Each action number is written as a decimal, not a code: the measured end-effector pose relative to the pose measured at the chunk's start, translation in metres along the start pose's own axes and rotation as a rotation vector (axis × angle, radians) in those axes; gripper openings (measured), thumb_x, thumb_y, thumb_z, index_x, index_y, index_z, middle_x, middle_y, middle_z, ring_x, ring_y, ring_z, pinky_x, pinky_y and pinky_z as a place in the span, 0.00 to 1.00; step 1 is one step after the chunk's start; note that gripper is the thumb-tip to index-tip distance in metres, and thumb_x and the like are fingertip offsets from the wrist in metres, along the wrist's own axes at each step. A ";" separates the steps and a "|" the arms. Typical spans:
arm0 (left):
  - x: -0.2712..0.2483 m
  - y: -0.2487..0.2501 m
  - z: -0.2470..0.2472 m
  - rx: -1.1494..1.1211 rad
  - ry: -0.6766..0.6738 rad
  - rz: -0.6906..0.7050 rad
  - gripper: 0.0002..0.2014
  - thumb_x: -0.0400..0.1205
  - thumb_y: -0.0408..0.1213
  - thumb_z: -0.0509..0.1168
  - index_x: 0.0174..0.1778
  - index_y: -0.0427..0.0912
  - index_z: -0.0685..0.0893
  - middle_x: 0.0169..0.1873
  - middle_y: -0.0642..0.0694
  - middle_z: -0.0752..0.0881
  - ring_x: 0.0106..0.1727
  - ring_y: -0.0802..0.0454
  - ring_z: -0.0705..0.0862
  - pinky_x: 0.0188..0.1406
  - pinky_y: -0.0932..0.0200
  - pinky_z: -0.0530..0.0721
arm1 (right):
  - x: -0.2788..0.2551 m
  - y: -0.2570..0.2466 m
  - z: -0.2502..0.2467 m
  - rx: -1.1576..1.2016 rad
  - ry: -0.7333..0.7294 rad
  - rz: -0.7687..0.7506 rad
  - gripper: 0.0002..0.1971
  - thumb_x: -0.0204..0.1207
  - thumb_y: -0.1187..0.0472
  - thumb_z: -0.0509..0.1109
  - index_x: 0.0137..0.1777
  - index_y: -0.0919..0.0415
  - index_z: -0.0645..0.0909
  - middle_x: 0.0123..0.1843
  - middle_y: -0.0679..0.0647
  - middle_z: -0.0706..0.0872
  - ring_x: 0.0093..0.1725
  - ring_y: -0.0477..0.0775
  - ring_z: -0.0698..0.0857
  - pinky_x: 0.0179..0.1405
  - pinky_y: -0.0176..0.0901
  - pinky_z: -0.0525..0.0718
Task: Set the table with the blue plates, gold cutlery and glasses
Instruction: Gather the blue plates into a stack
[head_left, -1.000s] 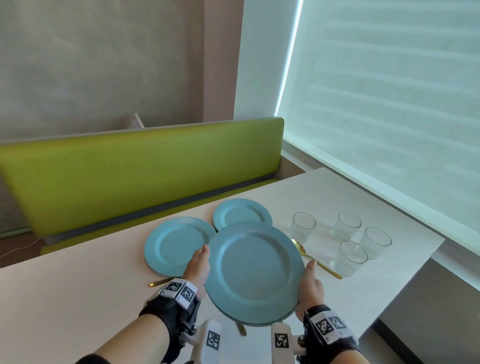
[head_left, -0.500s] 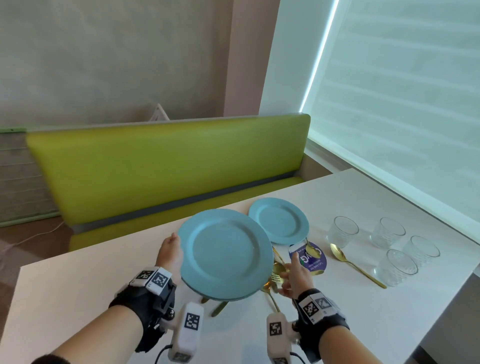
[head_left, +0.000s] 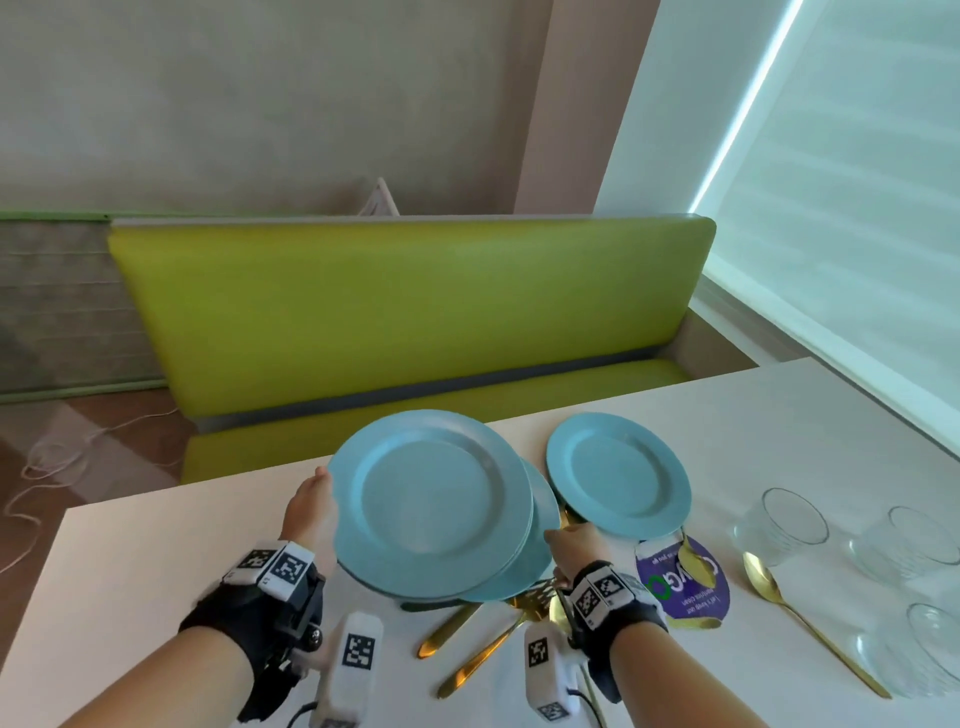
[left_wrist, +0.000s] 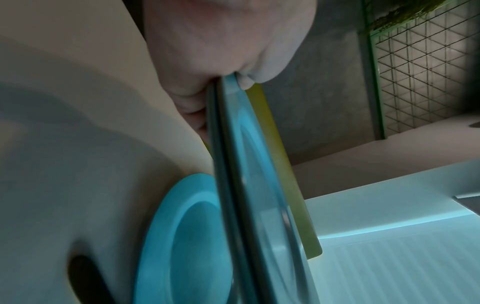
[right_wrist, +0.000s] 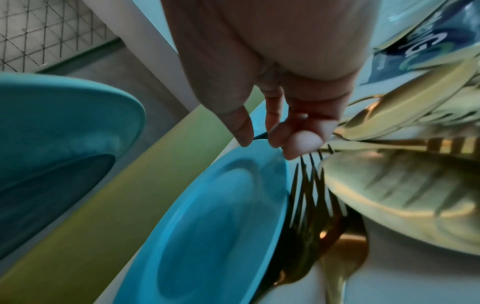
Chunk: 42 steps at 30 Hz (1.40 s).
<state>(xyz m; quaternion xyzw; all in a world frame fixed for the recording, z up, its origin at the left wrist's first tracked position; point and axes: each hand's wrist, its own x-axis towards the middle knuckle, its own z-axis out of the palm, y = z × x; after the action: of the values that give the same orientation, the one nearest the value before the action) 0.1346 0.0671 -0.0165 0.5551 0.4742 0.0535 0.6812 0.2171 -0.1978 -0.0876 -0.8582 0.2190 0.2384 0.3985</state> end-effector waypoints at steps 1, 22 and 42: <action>0.002 -0.001 0.002 -0.005 0.005 -0.011 0.24 0.88 0.47 0.48 0.74 0.36 0.72 0.70 0.36 0.78 0.65 0.33 0.80 0.65 0.43 0.78 | 0.013 0.003 0.004 -0.012 -0.007 0.006 0.10 0.58 0.56 0.65 0.33 0.63 0.81 0.27 0.58 0.85 0.29 0.60 0.87 0.41 0.55 0.89; 0.003 -0.017 0.045 0.165 -0.079 0.111 0.24 0.88 0.45 0.46 0.72 0.32 0.73 0.72 0.32 0.75 0.71 0.33 0.75 0.74 0.39 0.71 | -0.006 -0.014 -0.009 0.457 0.007 -0.113 0.22 0.85 0.48 0.52 0.42 0.61 0.80 0.46 0.63 0.86 0.48 0.62 0.85 0.54 0.58 0.85; -0.024 -0.036 0.083 -0.083 -0.255 0.034 0.15 0.88 0.40 0.50 0.66 0.48 0.77 0.61 0.41 0.82 0.58 0.38 0.84 0.59 0.38 0.82 | 0.004 0.005 -0.058 0.663 -0.056 0.027 0.30 0.82 0.39 0.53 0.62 0.68 0.76 0.52 0.64 0.84 0.51 0.65 0.85 0.51 0.56 0.84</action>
<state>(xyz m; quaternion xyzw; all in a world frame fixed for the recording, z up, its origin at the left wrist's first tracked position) 0.1636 -0.0194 -0.0364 0.5368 0.3719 0.0136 0.7572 0.2312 -0.2468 -0.0601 -0.6721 0.2847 0.1829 0.6586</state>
